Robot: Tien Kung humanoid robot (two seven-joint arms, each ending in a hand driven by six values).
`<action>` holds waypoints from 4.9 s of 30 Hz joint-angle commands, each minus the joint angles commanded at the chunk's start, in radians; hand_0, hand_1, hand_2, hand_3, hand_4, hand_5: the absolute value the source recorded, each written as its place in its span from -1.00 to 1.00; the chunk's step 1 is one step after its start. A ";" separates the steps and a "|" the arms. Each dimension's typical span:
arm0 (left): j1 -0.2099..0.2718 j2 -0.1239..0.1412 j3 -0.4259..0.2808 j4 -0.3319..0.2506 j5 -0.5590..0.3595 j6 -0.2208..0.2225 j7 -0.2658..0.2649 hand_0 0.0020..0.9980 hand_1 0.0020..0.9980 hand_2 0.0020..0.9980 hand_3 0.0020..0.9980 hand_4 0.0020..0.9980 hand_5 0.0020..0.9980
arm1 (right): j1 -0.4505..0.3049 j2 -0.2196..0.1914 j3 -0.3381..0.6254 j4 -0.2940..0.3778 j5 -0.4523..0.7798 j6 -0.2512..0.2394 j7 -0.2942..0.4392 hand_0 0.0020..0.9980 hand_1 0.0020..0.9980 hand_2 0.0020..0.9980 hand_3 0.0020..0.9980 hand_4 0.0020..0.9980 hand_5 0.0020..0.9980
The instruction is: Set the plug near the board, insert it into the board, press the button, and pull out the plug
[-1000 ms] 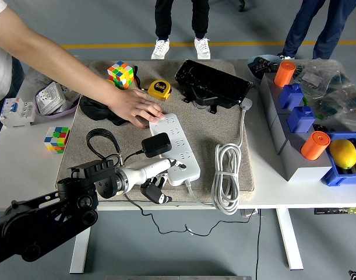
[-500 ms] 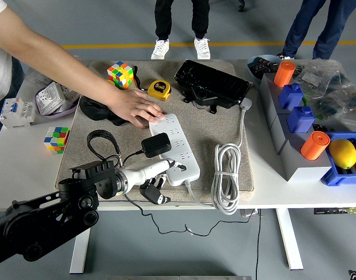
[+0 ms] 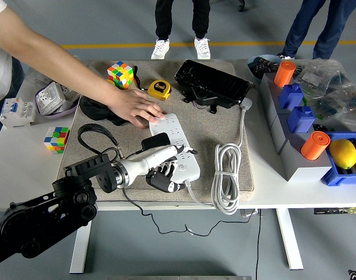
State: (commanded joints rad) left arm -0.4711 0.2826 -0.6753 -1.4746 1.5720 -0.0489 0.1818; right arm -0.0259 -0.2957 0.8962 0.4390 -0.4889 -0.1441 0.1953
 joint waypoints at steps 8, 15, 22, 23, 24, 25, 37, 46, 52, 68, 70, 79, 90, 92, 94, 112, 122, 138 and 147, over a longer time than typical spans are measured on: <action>0.020 -0.022 -0.026 0.035 -0.041 0.160 -0.170 -0.49 -0.27 -0.08 0.24 0.75 -0.28 | 0.005 -0.005 -0.010 0.000 0.002 0.000 0.001 0.20 0.20 0.09 0.09 0.51 -0.53; 0.018 -0.038 -0.017 0.092 -0.032 0.228 -0.216 -0.03 0.19 0.14 0.21 0.78 -0.24 | 0.005 -0.009 -0.014 0.001 0.002 0.001 0.001 0.20 0.20 0.09 0.09 0.51 -0.53; 0.011 -0.058 -0.016 0.170 0.068 0.312 -0.248 0.46 0.48 0.49 0.50 0.96 -0.25 | 0.003 -0.011 -0.019 0.003 0.001 0.002 0.002 0.20 0.20 0.09 0.09 0.51 -0.53; 0.009 -0.060 -0.016 0.179 0.092 0.326 -0.247 0.46 0.48 0.49 0.50 0.96 -0.25 | 0.002 -0.011 -0.020 0.003 0.001 0.002 0.002 0.20 0.20 0.09 0.09 0.51 -0.53; 0.006 -0.063 -0.016 0.190 0.114 0.340 -0.246 0.46 0.48 0.49 0.50 0.96 -0.25 | 0.002 -0.012 -0.021 0.003 0.001 0.001 0.002 0.20 0.20 0.09 0.09 0.51 -0.53; 0.004 -0.065 -0.017 0.197 0.133 0.346 -0.240 0.46 0.48 0.49 0.50 0.96 -0.25 | 0.003 -0.012 -0.021 0.003 0.001 0.002 0.002 0.20 0.20 0.09 0.09 0.51 -0.53; -0.017 -0.091 -0.018 0.287 0.343 0.368 -0.084 0.30 0.31 0.37 0.46 1.00 -0.26 | -0.001 -0.010 -0.013 0.003 0.001 0.002 0.002 0.20 0.20 0.09 0.09 0.51 -0.53; -0.031 -0.103 -0.021 0.351 0.367 0.347 -0.014 0.08 0.17 0.23 0.32 0.88 -0.13 | -0.003 -0.007 -0.007 0.003 0.000 0.001 0.003 0.20 0.20 0.09 0.09 0.52 -0.52; -0.037 -0.107 -0.020 0.373 0.369 0.337 0.006 0.04 0.14 0.15 0.28 0.81 -0.11 | -0.003 -0.006 -0.003 0.003 -0.001 0.001 0.003 0.20 0.20 0.09 0.09 0.52 -0.53; -0.046 -0.116 -0.008 0.397 0.370 0.323 0.022 -0.18 0.05 0.04 0.16 0.74 -0.09 | -0.003 -0.002 0.001 0.003 -0.003 0.001 0.003 0.20 0.20 0.09 0.09 0.52 -0.52; -0.045 -0.116 -0.006 0.398 0.366 0.331 0.012 -0.32 -0.10 -0.07 0.08 0.75 -0.18 | -0.003 -0.002 0.002 0.003 -0.003 0.001 0.004 0.20 0.20 0.09 0.09 0.52 -0.53; -0.046 -0.117 0.004 0.400 0.381 0.355 -0.007 -0.46 -0.22 -0.17 0.03 0.57 -0.55 | -0.004 -0.002 0.000 0.003 -0.004 0.001 0.004 0.20 0.20 0.09 0.09 0.51 -0.52; -0.048 -0.117 0.014 0.409 0.387 0.405 -0.037 -0.55 -0.40 -0.41 -0.04 0.51 -0.71 | -0.003 -0.002 0.003 0.003 -0.004 0.000 0.005 0.20 0.20 0.09 0.09 0.51 -0.53; -0.047 -0.117 0.014 0.410 0.381 0.416 -0.051 -0.55 -0.40 -0.41 -0.04 0.51 -0.71 | -0.003 -0.002 0.003 0.003 -0.004 0.000 0.005 0.20 0.20 0.09 0.09 0.51 -0.53; -0.046 -0.116 0.014 0.410 0.375 0.423 -0.063 -0.55 -0.40 -0.41 -0.04 0.51 -0.71 | -0.004 -0.001 0.003 0.003 -0.004 0.000 0.005 0.20 0.20 0.09 0.09 0.51 -0.53; -0.027 -0.088 -0.064 0.380 0.340 0.453 -0.141 -0.58 -0.43 -0.41 -0.06 0.51 -0.69 | -0.003 0.000 0.003 0.002 -0.005 0.000 0.005 0.20 0.20 0.09 0.09 0.51 -0.54; 0.016 -0.044 -0.139 0.417 0.347 0.454 -0.158 -0.56 -0.38 -0.36 -0.02 0.53 -0.65 | 0.000 -0.004 -0.005 0.002 -0.005 0.000 0.005 0.20 0.20 0.09 0.09 0.51 -0.55; 0.028 -0.040 -0.145 0.499 0.318 0.461 -0.192 -0.42 -0.14 -0.10 0.06 0.74 -0.48 | -0.002 -0.006 -0.009 0.003 -0.004 0.000 0.006 0.20 0.20 0.09 0.09 0.51 -0.56; 0.028 -0.042 -0.145 0.509 0.327 0.459 -0.195 -0.38 -0.12 -0.09 0.06 0.95 -0.32 | -0.001 -0.004 -0.001 0.004 -0.006 0.000 0.006 0.20 0.20 0.09 0.09 0.51 -0.56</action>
State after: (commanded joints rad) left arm -0.4426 0.2401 -0.8205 -0.9656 1.8988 0.4104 -0.0129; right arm -0.0273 -0.2992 0.8947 0.4427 -0.4947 -0.1441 0.2014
